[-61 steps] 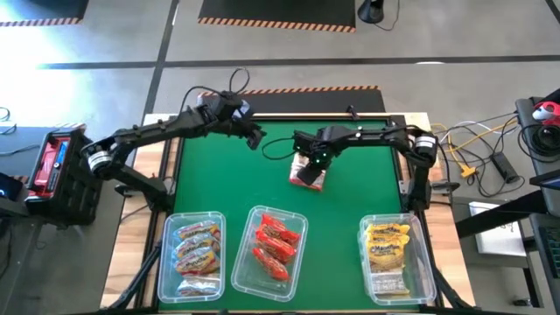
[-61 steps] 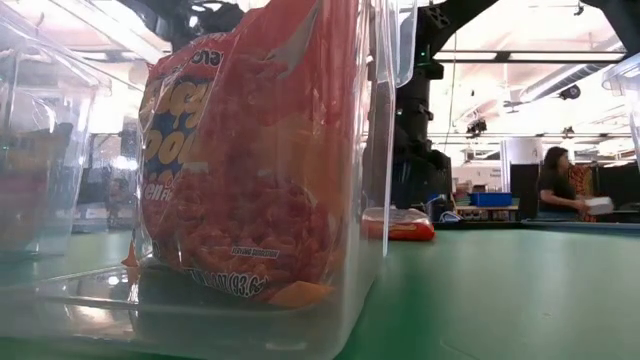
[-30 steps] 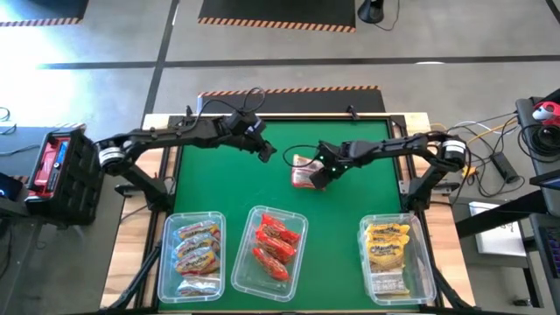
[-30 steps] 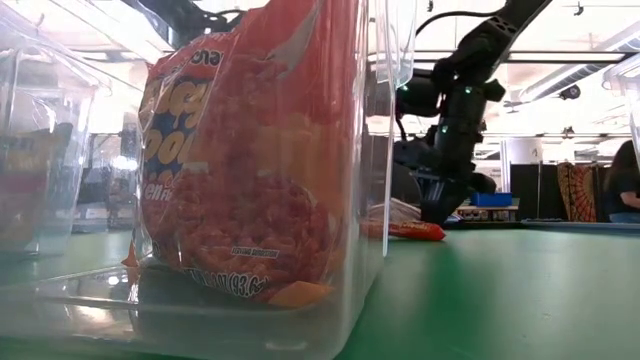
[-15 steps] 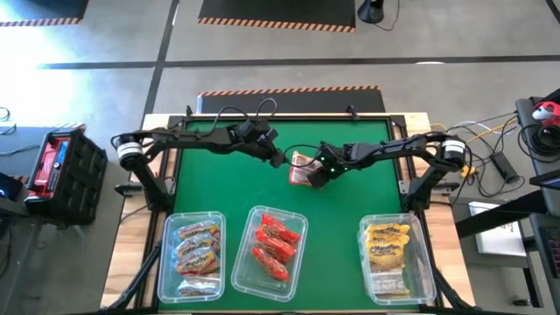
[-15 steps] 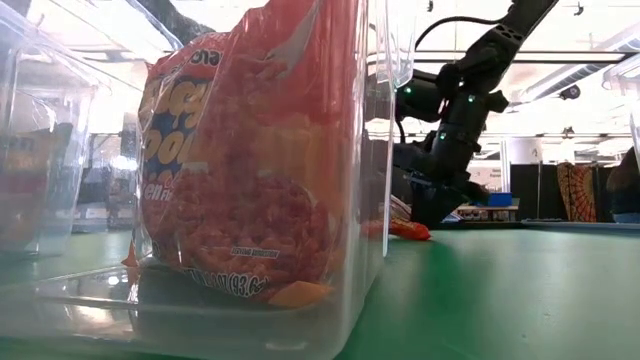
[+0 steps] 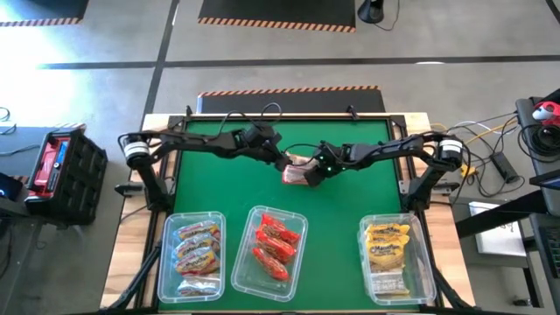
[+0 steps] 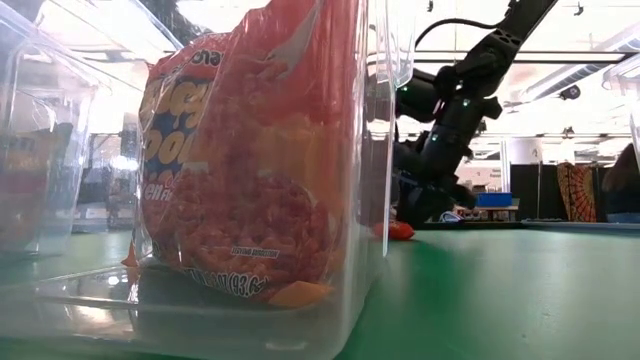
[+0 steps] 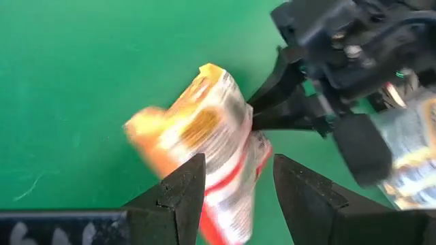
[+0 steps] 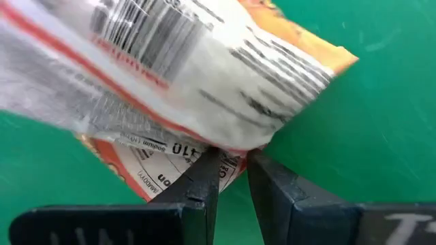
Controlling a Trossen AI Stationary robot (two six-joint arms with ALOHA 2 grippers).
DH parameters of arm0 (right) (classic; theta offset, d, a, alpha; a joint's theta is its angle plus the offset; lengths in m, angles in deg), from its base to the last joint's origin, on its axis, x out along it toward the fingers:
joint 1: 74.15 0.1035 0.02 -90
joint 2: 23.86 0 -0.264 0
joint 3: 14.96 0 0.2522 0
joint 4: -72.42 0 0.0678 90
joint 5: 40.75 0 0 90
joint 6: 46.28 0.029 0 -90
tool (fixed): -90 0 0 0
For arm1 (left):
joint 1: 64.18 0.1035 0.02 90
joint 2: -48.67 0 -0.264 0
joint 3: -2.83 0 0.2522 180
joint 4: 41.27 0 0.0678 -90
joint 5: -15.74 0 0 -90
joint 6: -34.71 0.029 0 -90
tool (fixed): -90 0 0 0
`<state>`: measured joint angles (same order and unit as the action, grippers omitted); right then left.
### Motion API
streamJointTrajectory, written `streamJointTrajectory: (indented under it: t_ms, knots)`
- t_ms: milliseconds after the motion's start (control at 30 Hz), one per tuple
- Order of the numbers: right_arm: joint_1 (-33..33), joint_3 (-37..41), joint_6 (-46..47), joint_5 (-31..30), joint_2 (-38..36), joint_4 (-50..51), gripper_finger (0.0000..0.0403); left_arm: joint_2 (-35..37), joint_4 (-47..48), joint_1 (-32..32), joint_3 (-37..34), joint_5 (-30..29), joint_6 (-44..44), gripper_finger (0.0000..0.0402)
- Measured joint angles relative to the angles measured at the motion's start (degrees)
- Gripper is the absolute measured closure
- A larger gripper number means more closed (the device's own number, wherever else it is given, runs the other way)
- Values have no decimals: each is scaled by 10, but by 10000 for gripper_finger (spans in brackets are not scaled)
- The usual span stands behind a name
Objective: Sort Maruchan noodles
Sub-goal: Put the orange noodle pack into the middle transparent bin
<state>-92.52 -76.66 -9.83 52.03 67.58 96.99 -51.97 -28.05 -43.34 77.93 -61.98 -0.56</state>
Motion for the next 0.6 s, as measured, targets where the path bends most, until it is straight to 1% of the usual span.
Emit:
streamJointTrajectory:
  t_ms: [133,267,433,600]
  knots:
    - [0,2,5,-1,0,-9,335,-17,-2,-2,0,-11,-13,246]
    - [0,19,21,0,-1,-14,335,-19,10,-2,0,-27,-11,246]
    - [0,44,40,-1,-3,-26,335,-13,23,-2,0,-28,-1,246]
    - [0,50,41,0,-3,-51,335,-19,2,-14,0,-28,-12,246]
